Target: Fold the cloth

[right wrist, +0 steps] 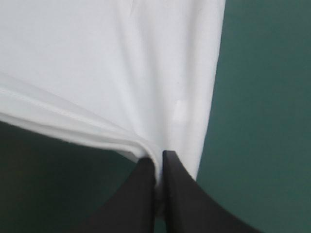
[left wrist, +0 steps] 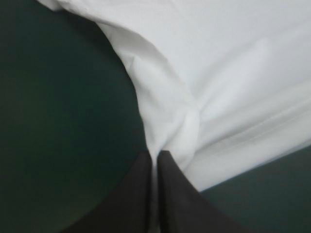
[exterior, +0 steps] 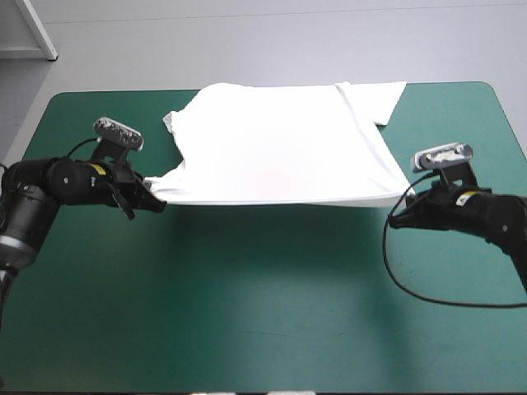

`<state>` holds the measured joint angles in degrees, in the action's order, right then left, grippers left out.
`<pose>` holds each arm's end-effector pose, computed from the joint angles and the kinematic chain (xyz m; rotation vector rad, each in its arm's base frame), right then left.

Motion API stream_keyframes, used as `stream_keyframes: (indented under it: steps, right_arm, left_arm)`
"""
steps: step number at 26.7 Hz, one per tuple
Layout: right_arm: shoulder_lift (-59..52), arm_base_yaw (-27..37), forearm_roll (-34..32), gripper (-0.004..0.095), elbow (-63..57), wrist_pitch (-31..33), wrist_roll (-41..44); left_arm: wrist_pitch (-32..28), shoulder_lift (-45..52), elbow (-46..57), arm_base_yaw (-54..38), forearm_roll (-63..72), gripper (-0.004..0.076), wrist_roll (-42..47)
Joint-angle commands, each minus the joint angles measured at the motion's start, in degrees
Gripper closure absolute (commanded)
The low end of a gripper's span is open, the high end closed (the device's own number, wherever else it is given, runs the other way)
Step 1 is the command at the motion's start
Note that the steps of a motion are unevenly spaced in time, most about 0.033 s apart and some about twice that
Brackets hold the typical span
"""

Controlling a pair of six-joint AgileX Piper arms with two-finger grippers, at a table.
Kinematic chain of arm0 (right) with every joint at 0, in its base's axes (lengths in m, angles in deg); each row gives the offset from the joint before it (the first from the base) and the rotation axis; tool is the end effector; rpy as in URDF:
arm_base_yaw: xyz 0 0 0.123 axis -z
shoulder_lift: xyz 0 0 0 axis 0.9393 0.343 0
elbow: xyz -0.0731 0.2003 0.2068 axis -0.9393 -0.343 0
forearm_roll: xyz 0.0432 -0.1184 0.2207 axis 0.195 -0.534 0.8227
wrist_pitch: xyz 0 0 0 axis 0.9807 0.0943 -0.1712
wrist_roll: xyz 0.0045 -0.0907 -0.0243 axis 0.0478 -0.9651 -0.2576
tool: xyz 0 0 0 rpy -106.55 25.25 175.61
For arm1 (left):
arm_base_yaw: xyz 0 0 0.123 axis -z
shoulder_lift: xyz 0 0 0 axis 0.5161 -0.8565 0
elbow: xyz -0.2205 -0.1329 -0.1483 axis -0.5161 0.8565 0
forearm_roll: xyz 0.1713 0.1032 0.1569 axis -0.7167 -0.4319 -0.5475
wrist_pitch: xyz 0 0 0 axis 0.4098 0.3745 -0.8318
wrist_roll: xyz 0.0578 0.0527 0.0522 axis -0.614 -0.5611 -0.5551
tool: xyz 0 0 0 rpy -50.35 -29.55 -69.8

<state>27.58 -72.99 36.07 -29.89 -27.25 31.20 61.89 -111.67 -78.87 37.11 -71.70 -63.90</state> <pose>0.2238 0.0330 0.3525 -0.3532 2.3165 0.2142 0.2650 -0.0437 0.3680 0.6248 2.3723 -0.0970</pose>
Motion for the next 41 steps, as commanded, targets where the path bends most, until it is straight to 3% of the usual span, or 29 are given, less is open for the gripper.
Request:
stream_keyframes:
  steps: [1,4,11,18,27,37,40,41]
  right_arm:
    - [-7.79,0.52,-1.72,0.0920,-4.99,-0.95,2.20]
    - [-15.48,0.52,-5.32,0.0921,-10.03,6.52,6.77]
    - [-24.80,0.52,-5.48,0.0921,-16.96,16.66,10.46]
    - [-29.51,0.52,-5.07,0.0921,-20.52,18.84,12.74]
    - [-29.10,0.52,-5.29,0.0921,-21.76,18.03,12.53]
    - [-21.20,0.52,-5.30,0.0916,-21.76,21.31,11.67]
    - [-19.79,0.52,-5.86,0.0848,-22.07,23.13,11.82]
    - [-19.79,0.40,-5.57,0.0778,-22.50,23.13,11.82]
  left_arm:
    - [-0.10,6.85,5.63,0.20,-2.72,0.0705,1.59]
    - [4.36,13.17,12.60,0.20,-4.79,0.0705,4.66]
    - [16.18,22.28,19.00,0.20,-6.95,0.0705,9.22]
    - [18.57,30.16,23.21,0.48,-6.19,0.0705,11.10]
    - [18.34,25.52,26.69,0.48,-1.32,0.0705,9.34]
    - [21.34,15.40,26.78,0.48,0.68,0.0705,7.43]
    - [21.34,14.82,26.78,0.48,1.23,0.0705,6.88]
    - [21.34,14.82,26.78,0.48,1.31,0.0705,6.88]
